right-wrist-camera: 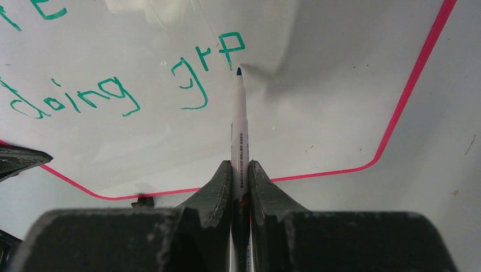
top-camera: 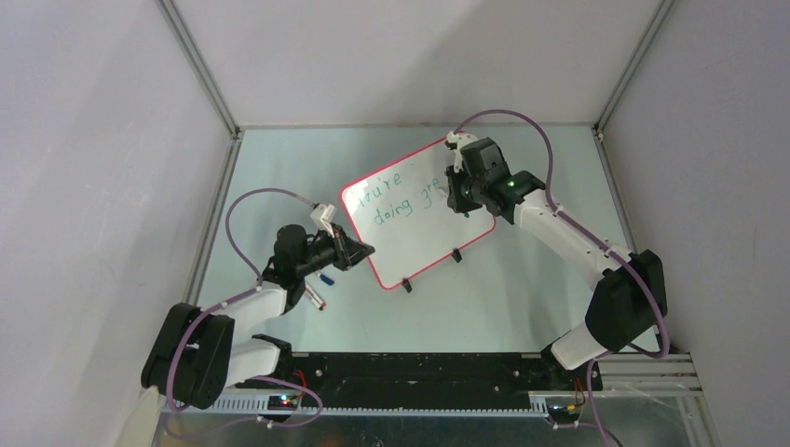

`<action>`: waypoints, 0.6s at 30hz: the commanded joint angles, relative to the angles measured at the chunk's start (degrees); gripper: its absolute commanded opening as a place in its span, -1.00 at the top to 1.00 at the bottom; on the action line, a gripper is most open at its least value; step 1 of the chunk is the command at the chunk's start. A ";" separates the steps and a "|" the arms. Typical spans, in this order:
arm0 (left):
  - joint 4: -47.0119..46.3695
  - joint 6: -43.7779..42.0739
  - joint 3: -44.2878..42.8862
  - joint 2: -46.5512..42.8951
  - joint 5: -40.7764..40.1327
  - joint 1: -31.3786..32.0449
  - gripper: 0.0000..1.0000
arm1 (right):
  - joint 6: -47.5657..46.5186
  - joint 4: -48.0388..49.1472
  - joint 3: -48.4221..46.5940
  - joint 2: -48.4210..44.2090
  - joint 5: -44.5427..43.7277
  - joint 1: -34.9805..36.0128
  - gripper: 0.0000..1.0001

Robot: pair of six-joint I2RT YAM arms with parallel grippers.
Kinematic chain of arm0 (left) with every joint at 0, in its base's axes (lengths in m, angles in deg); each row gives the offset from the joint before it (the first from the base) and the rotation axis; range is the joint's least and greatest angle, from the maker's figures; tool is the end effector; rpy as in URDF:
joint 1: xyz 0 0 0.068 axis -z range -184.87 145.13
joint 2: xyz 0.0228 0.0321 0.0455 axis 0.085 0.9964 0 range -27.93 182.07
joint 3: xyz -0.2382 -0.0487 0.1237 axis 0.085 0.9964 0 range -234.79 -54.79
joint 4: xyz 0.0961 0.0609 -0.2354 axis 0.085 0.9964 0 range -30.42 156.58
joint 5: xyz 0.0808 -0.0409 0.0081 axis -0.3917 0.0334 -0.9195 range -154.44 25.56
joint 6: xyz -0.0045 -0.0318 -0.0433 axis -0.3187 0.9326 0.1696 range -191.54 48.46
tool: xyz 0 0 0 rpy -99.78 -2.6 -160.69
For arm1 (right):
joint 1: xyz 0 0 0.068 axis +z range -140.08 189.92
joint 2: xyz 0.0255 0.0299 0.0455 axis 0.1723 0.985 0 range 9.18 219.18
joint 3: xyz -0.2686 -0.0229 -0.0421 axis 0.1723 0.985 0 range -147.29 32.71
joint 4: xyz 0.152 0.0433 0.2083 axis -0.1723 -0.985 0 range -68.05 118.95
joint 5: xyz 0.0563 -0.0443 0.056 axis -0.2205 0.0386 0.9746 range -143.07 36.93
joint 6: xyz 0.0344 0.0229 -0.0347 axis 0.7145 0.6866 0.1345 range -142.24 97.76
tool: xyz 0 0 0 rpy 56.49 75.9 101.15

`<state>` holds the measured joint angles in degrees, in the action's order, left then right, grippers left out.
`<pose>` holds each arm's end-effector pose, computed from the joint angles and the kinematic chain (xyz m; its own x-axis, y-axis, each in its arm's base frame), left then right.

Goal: Write a sentence on the whiteboard

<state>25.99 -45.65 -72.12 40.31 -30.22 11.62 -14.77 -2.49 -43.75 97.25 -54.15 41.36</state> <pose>0.2072 -0.0821 0.1755 -0.5843 -0.2036 -0.7856 0.5494 0.6132 -0.5676 0.2933 0.1784 0.3120 -0.6437 -0.2413 -0.7262 -0.4298 0.8992 0.0822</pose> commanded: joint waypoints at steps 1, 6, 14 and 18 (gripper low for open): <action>3.88 -5.68 -0.48 0.81 -6.49 -0.57 0.96 | 0.15 1.42 0.05 -1.30 -0.24 0.28 1.00; 3.88 -5.68 -0.48 0.84 -6.45 -0.57 0.97 | 0.24 1.14 0.06 -0.78 -1.15 0.22 1.00; 3.83 -5.70 -0.50 0.84 -6.50 -0.54 0.96 | 0.09 1.41 0.02 -0.53 -0.03 0.35 1.00; 3.85 -5.68 -0.44 0.81 -6.46 -0.53 0.97 | 0.07 1.55 0.08 -0.36 0.28 0.52 1.00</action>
<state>25.99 -45.65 -72.12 40.31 -30.22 11.62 -14.77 -2.49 -43.73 97.25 -54.13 41.41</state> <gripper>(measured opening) 0.143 0.162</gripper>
